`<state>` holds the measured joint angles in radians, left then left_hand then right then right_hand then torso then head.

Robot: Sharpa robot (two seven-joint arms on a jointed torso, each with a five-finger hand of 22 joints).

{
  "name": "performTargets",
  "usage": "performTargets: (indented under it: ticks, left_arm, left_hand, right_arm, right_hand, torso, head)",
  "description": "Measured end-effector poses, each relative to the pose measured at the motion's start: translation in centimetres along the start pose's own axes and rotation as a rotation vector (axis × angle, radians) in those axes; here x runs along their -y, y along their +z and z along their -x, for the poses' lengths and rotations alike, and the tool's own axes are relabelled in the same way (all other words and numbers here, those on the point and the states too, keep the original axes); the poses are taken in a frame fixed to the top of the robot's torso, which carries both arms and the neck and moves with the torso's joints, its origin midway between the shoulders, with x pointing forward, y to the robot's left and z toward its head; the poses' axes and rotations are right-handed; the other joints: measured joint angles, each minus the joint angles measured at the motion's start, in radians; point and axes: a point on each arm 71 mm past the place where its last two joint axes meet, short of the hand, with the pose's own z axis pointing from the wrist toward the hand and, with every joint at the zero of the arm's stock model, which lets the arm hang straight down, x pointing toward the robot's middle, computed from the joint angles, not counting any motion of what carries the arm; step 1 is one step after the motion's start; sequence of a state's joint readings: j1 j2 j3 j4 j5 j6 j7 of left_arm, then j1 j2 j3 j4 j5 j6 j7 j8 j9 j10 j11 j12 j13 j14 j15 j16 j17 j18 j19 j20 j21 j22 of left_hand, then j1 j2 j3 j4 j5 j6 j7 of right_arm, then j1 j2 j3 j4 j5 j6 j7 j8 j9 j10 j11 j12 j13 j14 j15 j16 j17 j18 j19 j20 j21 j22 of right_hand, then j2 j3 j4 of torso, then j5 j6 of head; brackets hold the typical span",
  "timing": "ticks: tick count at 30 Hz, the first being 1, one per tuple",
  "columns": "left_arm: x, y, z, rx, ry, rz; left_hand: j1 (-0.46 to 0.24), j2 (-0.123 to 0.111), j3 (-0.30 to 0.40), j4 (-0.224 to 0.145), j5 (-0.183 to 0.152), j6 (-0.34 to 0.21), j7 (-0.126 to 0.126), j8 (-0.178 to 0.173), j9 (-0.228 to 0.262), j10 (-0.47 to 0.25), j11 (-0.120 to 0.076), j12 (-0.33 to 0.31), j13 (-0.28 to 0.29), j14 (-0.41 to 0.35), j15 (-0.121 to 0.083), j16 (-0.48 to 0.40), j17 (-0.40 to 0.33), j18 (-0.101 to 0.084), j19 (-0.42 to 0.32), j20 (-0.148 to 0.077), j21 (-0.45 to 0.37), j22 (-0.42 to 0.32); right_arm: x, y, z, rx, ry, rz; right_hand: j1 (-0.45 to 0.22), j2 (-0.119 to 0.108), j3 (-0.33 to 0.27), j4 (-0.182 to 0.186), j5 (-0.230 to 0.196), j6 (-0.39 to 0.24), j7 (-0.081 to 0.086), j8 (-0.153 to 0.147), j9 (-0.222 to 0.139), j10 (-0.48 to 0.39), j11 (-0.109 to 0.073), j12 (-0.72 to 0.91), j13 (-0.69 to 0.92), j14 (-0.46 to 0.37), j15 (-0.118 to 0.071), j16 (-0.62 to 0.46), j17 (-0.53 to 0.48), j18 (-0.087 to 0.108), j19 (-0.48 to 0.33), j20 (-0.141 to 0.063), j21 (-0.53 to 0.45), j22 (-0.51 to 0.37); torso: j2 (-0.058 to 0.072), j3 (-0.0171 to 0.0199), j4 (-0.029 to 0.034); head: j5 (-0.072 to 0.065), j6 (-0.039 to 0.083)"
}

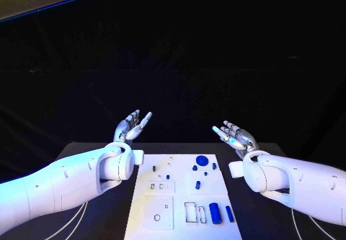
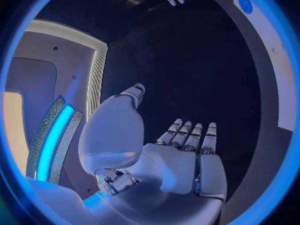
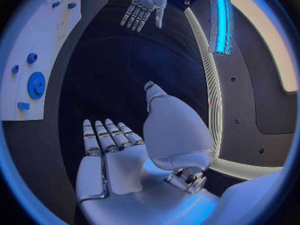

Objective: Assemble the parts on the task board

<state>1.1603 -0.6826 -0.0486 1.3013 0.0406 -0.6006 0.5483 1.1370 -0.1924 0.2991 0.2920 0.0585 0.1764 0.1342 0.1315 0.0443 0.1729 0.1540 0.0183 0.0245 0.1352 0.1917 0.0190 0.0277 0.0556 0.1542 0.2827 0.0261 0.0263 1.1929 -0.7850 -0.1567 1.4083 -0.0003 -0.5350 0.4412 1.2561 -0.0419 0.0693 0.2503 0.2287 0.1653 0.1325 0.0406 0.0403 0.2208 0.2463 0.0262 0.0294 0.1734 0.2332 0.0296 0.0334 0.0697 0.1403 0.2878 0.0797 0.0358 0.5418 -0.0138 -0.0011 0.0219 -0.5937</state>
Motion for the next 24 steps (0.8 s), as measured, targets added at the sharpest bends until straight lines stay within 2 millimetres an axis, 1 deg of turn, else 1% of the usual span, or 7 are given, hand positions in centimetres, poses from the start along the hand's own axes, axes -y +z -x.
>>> performTargets:
  ticks: [2,5,9,12,15,19,24]
  left_arm:
    - [0.0,0.1,0.0,-0.011,-0.009,-0.005]
    - [0.0,0.1,-0.1,-0.02,-0.017,-0.008]
    - [0.5,-0.6,1.5,-0.022,-0.023,-0.013]
    - [0.6,-0.8,2.8,-0.005,-0.015,-0.015]
    - [0.7,-1.1,2.3,-0.028,-0.026,-0.016]
    - [1.1,-1.6,2.6,-0.053,-0.027,-0.022]
    - [1.9,-2.4,2.6,-0.092,-0.027,-0.032]
  left_hand:
    - [0.011,0.004,0.005,0.005,0.0,0.007,0.0,0.003,0.003,0.012,0.005,0.005,0.001,0.01,0.011,0.002,0.003,0.005,0.005,0.005,0.002,0.003]
    - [0.043,0.003,0.011,0.005,0.0,0.031,0.002,0.015,0.009,0.04,0.011,0.01,0.005,0.045,0.029,0.015,0.011,0.005,0.032,0.009,0.016,0.008]
    - [0.142,0.015,0.033,0.002,0.0,0.151,0.01,0.079,0.04,0.213,0.058,0.036,0.019,0.242,0.067,0.075,0.052,0.011,0.186,0.01,0.078,0.039]
    - [0.22,0.02,0.051,-0.002,0.0,0.281,0.019,0.144,0.072,0.433,0.083,0.072,0.034,0.483,0.036,0.154,0.1,0.057,0.409,0.007,0.168,0.079]
    - [0.276,0.026,0.086,-0.027,0.0,0.461,0.037,0.229,0.111,0.654,0.071,0.109,0.045,0.655,0.001,0.221,0.137,0.103,0.532,0.005,0.23,0.1]
    - [0.304,0.01,0.15,-0.073,0.0,0.574,0.058,0.254,0.121,0.786,0.041,0.121,0.046,0.766,-0.034,0.268,0.173,0.117,0.608,-0.002,0.274,0.11]
    - [0.305,-0.014,0.243,-0.123,0.0,0.648,0.073,0.254,0.121,0.878,0.015,0.108,0.043,0.841,-0.063,0.293,0.214,0.123,0.67,-0.028,0.321,0.123]
  right_arm:
    - [0.0,0.2,0.2,-0.029,0.001,-0.006]
    - [0.0,0.4,0.3,-0.056,0.005,-0.012]
    - [-0.5,0.9,1.3,-0.068,-0.077,0.025]
    - [-1.2,1.2,1.9,-0.078,-0.172,0.068]
    - [-1.5,1.3,1.8,-0.107,-0.268,0.101]
    - [-2.3,1.5,1.5,-0.152,-0.403,0.143]
    - [-3.2,1.6,0.9,-0.207,-0.573,0.183]
  right_hand:
    - [0.038,-0.002,0.013,-0.013,-0.012,0.029,0.002,0.009,0.007,0.04,0.004,0.006,0.003,0.038,0.002,0.011,0.006,0.015,0.021,0.0,0.012,0.004]
    - [0.087,-0.005,0.035,-0.035,-0.024,0.089,0.006,0.031,0.021,0.129,0.008,0.023,0.011,0.119,0.005,0.034,0.02,0.015,0.069,0.002,0.039,0.014]
    - [0.152,-0.015,0.073,-0.09,-0.034,0.227,0.016,0.076,0.051,0.327,0.002,0.049,0.022,0.308,-0.004,0.082,0.05,0.038,0.236,0.002,0.124,0.044]
    - [0.179,-0.027,0.109,-0.127,-0.04,0.347,0.025,0.114,0.074,0.463,-0.008,0.054,0.027,0.447,-0.02,0.115,0.068,0.062,0.364,0.001,0.182,0.062]
    - [0.194,-0.042,0.147,-0.164,-0.04,0.467,0.04,0.147,0.093,0.578,-0.025,0.06,0.03,0.57,-0.04,0.145,0.082,0.08,0.473,-0.006,0.232,0.076]
    - [0.191,-0.067,0.215,-0.204,-0.038,0.584,0.058,0.168,0.103,0.697,-0.048,0.06,0.031,0.705,-0.069,0.173,0.097,0.087,0.583,-0.028,0.292,0.097]
    - [0.167,-0.104,0.302,-0.249,-0.023,0.685,0.079,0.172,0.105,0.808,-0.075,0.051,0.032,0.852,-0.108,0.2,0.123,0.093,0.673,-0.063,0.392,0.146]
  torso:
    - [0.0,-0.0003,0.0]
    - [0.0,-0.0004,0.0]
    - [0.005,-0.0004,-0.0013]
    - [0.013,0.0004,-0.0014]
    - [0.019,0.0025,-0.0009]
    - [0.029,0.0035,0.0018]
    - [0.046,0.0045,0.0058]
  head:
    - [0.0,0.0]
    - [0.0,0.0]
    - [0.0,-0.009]
    - [0.001,-0.015]
    - [0.0,-0.02]
    - [-0.002,-0.022]
    - [-0.012,-0.022]
